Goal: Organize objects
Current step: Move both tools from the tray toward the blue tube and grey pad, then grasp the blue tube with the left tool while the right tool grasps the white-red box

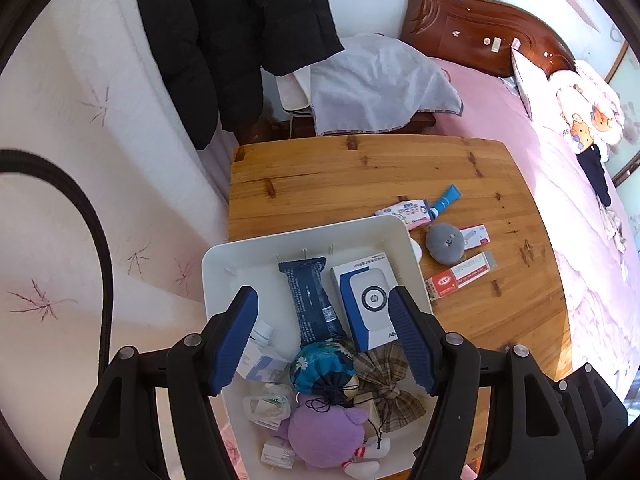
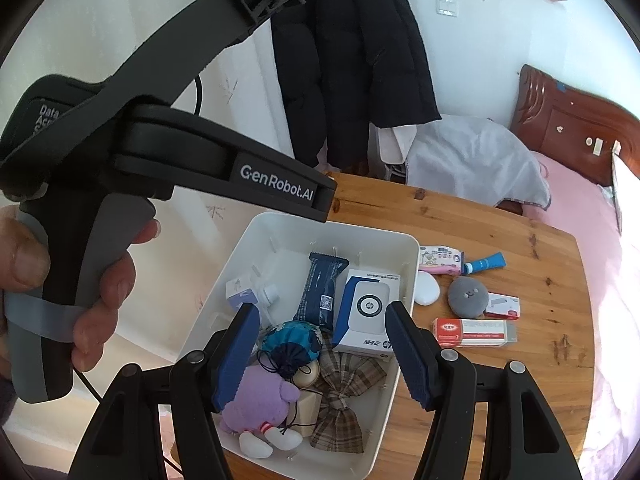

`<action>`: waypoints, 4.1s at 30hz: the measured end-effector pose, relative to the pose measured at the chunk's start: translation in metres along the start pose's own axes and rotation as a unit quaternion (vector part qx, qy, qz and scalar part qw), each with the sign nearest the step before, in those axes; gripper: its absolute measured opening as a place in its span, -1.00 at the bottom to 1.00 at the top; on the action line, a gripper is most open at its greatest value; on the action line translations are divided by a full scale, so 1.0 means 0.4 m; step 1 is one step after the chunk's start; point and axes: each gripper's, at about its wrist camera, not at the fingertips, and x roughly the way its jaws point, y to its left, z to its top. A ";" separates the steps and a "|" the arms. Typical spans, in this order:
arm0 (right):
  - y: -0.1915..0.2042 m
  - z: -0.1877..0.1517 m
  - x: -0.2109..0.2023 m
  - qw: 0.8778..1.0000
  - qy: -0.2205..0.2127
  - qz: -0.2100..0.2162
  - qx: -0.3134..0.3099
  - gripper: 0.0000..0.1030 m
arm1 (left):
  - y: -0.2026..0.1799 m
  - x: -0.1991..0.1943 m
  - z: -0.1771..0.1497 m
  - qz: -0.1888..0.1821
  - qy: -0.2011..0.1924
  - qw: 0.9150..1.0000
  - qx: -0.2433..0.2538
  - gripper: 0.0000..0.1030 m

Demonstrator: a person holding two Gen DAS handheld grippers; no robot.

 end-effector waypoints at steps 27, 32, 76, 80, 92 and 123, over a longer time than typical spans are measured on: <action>-0.290 -0.086 -0.115 0.994 -0.054 -0.028 0.088 0.29 | -0.363 -0.014 0.026 -0.050 -0.007 0.987 0.155 0.39; -0.359 -0.110 -0.119 0.992 -0.056 -0.033 0.108 0.29 | -0.425 0.010 0.027 -0.053 0.002 0.983 0.175 0.39; -0.605 -0.193 0.087 0.997 -0.034 -0.043 0.046 0.29 | -0.647 0.408 0.143 -0.013 0.107 0.926 0.362 0.39; -0.616 -0.198 0.118 0.997 -0.040 -0.063 0.027 0.29 | -0.657 0.473 0.156 -0.011 0.131 0.916 0.378 0.39; -0.721 -0.153 0.254 0.999 -0.018 -0.013 -0.039 0.29 | -0.671 0.635 0.170 -0.017 0.203 0.892 0.403 0.37; -0.751 -0.108 0.480 0.924 0.045 0.143 -0.353 0.29 | -0.651 0.623 0.128 -0.081 0.209 0.824 0.520 -0.17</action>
